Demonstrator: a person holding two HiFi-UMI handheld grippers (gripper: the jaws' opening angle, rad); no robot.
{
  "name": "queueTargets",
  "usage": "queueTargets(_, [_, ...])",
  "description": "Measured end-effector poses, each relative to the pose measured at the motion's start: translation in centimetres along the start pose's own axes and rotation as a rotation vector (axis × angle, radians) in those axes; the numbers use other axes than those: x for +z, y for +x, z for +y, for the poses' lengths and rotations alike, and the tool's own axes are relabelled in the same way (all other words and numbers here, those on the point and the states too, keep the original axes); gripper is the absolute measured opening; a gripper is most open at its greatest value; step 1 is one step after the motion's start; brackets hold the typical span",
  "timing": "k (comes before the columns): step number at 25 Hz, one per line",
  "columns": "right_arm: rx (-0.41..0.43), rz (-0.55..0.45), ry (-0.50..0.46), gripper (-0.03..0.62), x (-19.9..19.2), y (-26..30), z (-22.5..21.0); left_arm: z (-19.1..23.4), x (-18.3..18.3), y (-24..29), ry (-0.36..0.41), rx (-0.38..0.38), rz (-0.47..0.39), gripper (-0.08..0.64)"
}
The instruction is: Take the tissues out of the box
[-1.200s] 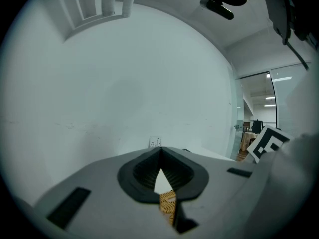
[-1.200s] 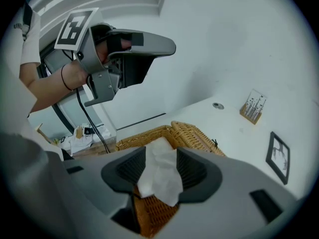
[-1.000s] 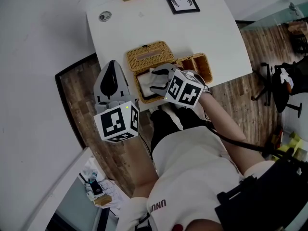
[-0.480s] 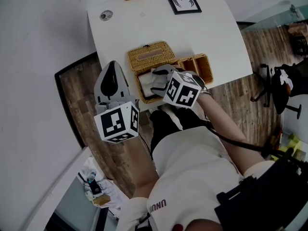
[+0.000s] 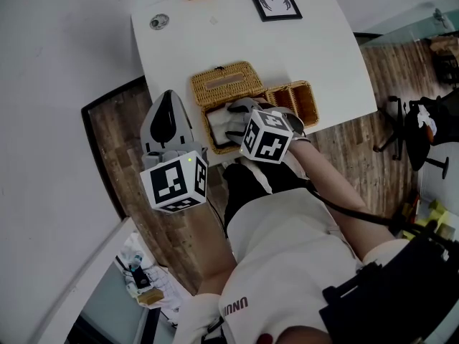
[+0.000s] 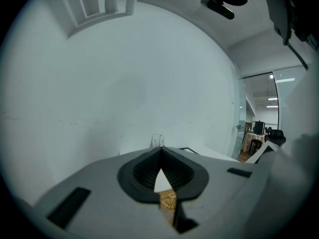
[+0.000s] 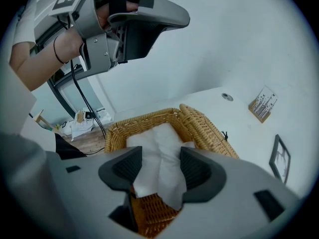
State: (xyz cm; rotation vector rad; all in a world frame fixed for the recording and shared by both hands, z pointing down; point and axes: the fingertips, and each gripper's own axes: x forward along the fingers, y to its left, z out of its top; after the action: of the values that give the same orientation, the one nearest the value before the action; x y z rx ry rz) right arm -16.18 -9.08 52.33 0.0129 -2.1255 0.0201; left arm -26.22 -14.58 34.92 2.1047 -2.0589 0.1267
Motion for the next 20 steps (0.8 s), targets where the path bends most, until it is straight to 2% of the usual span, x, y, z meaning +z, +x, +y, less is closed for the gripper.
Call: queueTargets(20, [0.016,0.043,0.028,0.232,-0.39,1.00,-0.01,-0.32,-0.20,0.38,-0.016,-0.005,-0.007,0.012])
